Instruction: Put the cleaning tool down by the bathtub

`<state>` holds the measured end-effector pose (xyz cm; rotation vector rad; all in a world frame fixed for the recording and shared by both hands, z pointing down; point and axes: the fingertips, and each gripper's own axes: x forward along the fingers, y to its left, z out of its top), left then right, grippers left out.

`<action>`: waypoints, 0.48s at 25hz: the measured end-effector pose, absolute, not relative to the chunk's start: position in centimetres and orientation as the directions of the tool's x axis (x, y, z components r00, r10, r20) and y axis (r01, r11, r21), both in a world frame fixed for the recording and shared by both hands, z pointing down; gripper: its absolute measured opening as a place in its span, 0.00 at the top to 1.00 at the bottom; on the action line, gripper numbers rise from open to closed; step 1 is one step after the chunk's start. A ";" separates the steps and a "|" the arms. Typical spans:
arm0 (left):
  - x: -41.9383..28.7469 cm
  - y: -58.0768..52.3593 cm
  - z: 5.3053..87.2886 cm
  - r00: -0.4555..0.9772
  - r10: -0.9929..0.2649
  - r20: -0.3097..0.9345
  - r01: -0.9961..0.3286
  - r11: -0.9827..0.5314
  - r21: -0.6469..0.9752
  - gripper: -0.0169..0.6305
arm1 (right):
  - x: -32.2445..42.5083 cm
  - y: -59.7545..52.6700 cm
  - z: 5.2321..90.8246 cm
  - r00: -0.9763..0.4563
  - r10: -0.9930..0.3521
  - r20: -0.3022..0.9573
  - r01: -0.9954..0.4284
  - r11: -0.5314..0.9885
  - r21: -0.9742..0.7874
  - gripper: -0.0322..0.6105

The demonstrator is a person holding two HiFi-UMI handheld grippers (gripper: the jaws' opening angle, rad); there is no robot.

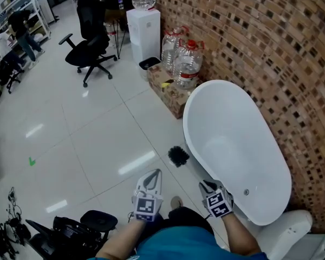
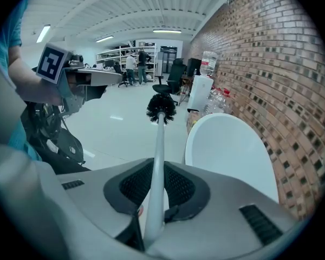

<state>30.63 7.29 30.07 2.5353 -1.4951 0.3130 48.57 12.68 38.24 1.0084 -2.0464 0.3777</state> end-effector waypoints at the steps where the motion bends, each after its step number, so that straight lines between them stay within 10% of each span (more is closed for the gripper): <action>1: 31.3 7.8 30.6 0.480 -0.833 0.277 -0.874 -0.482 0.063 0.98 | 49.1 13.2 38.6 -0.349 -0.526 0.776 -0.774 0.628 0.078 0.84; 12: 33.6 8.7 39.7 0.539 -0.784 0.308 -0.838 -0.537 0.101 0.98 | 49.3 15.1 47.3 -0.287 -0.483 0.827 -0.792 0.606 0.079 0.84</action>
